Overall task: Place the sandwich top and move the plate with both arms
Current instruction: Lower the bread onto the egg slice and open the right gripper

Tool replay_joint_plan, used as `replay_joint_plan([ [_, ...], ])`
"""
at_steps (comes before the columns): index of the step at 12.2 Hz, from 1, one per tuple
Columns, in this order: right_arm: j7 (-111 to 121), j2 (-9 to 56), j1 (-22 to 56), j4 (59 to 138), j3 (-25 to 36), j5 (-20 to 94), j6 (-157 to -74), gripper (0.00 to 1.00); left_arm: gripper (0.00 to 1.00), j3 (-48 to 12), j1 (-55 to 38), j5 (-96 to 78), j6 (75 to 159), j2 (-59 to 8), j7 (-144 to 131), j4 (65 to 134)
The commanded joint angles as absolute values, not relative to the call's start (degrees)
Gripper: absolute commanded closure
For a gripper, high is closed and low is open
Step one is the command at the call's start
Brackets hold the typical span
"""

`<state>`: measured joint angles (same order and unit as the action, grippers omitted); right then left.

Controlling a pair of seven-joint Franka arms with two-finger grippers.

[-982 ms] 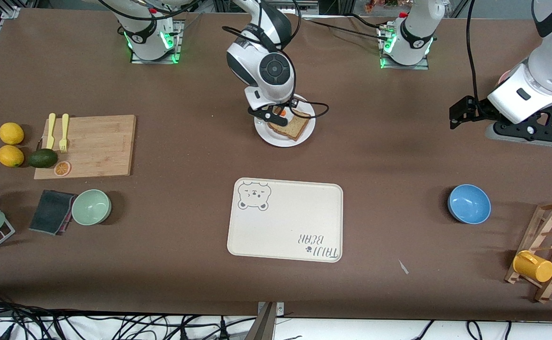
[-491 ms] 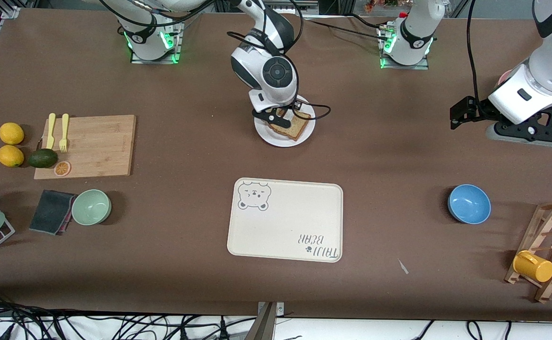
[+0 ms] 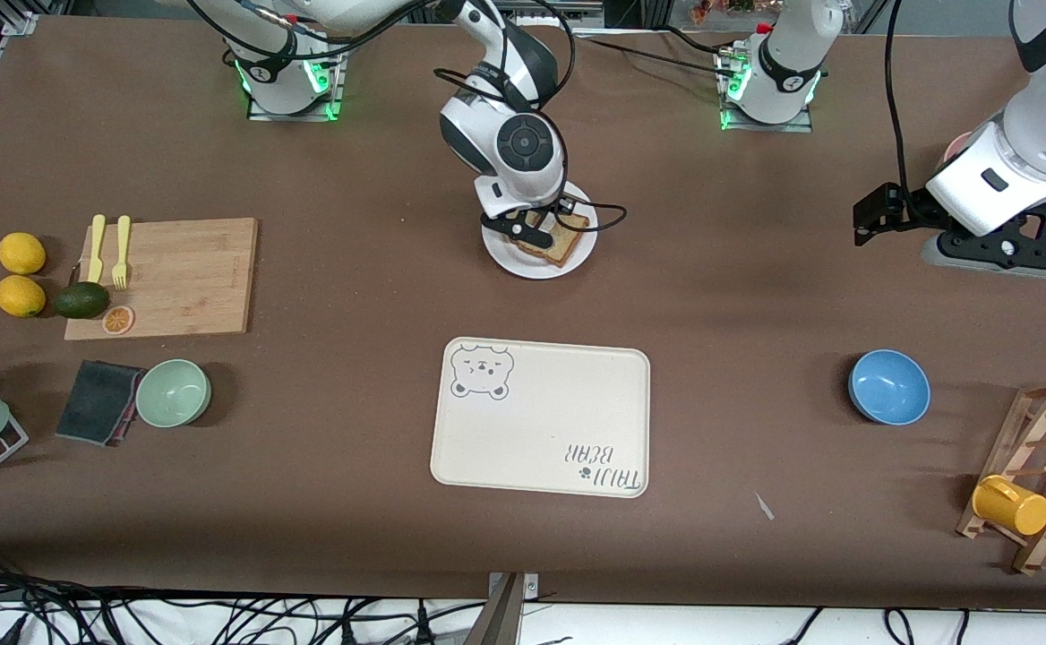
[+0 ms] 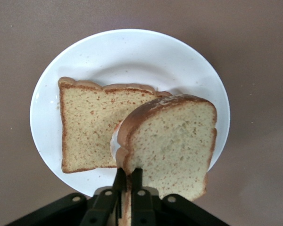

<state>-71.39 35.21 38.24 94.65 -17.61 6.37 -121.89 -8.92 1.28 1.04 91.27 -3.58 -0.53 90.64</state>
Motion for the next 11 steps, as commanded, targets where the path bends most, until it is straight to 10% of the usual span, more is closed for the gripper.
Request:
replay_joint_plan([
  [1,-72.6,36.3,38.8,93.3,-17.3,4.2,-122.4,0.41,0.0,-9.1,1.4,2.5,91.2,-4.2,0.4,89.4],
  [11,-71.5,35.6,35.0,84.2,-16.1,2.4,-114.4,0.0,0.0,-9.2,1.3,2.2,91.2,-4.2,-0.1,89.3],
])
